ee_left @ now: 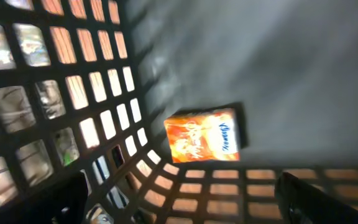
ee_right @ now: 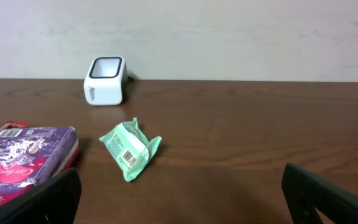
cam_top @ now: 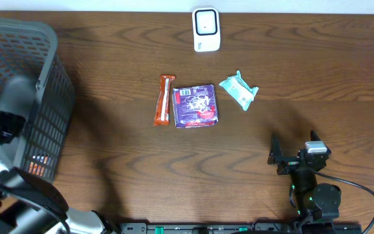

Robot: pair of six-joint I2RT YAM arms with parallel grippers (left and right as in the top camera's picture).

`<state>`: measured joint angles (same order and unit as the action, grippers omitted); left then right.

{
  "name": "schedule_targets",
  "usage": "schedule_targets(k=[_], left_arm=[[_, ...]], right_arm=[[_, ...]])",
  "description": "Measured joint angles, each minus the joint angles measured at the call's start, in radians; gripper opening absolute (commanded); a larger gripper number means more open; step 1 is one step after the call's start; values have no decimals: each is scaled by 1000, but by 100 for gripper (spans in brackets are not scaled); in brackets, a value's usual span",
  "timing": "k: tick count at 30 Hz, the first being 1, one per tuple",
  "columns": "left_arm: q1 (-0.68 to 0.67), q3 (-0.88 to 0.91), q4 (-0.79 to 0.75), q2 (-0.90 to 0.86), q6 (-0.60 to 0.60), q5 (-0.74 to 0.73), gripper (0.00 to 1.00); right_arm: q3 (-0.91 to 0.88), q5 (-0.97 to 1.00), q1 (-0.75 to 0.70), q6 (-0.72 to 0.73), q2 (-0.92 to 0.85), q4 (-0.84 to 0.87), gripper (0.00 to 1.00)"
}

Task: Scan the item barcode
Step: 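Reach the left gripper into the basket and grasp the orange-white packet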

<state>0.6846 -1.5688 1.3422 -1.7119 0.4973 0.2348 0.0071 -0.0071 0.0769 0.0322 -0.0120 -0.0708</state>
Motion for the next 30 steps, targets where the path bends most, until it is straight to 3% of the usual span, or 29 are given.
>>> schedule_targets(k=[10, 24, 26, 30], left_arm=[[1, 124, -80, -68, 0, 3, 96], [1, 351, -312, -69, 0, -72, 93], [1, 374, -332, -69, 0, -73, 86], [3, 410, -364, -69, -3, -73, 54]], right_arm=[[0, 0, 0, 0, 0, 0, 99], [0, 0, 0, 0, 0, 0, 99], [0, 0, 0, 0, 0, 0, 99], [0, 0, 0, 0, 0, 0, 99]])
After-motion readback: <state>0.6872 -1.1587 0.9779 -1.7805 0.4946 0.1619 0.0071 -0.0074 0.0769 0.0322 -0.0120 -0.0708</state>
